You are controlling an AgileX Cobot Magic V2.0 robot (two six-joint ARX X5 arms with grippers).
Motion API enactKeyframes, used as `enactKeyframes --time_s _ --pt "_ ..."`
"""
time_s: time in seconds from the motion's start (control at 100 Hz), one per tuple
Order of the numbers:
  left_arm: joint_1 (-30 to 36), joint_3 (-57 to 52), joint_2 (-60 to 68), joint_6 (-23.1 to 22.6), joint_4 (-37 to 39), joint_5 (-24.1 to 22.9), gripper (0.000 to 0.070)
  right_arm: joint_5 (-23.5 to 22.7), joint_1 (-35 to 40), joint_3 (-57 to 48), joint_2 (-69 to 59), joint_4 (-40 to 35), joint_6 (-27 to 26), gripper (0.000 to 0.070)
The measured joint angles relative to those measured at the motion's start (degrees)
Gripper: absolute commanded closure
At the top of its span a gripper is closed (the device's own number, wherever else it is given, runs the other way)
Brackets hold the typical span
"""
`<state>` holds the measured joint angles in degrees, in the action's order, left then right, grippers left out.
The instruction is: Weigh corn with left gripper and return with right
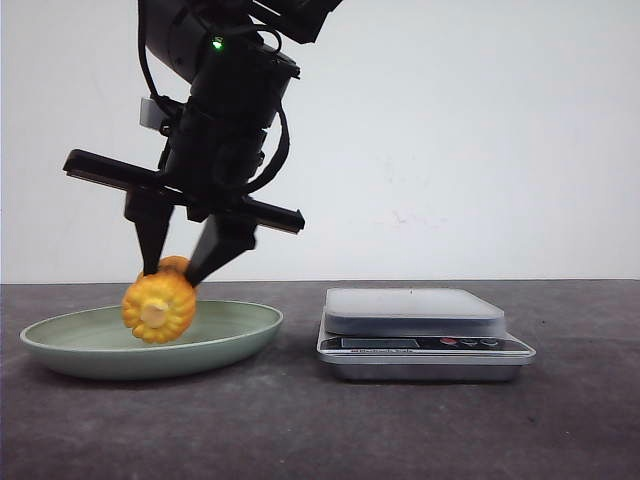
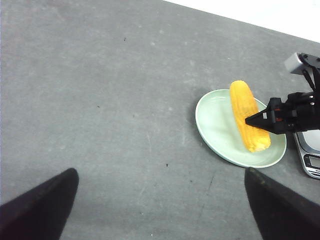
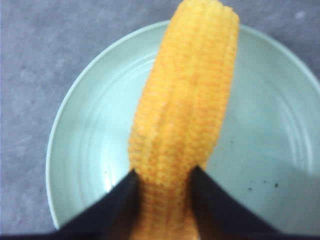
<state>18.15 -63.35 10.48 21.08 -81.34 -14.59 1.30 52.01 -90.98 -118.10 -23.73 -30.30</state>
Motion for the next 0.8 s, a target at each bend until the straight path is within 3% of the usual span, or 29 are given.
enactKeyframes --time_s 0.12,0.4,0.8 --pt "0.0 0.0 0.0 -0.2 0.0 0.0 0.0068 0.0 0.0 0.0 0.0 0.4 0.0 0.0207" --pt "0.0 0.0 0.0 -0.5 0.0 0.0 0.0068 -0.1 -2.2 0.0 3.7 -4.1 4.5 0.0208" --pt "0.0 0.0 0.0 -0.6 0.2 0.0 0.0069 0.6 -19.0 -1.8 38.8 -18.1 15.3 0.0208"
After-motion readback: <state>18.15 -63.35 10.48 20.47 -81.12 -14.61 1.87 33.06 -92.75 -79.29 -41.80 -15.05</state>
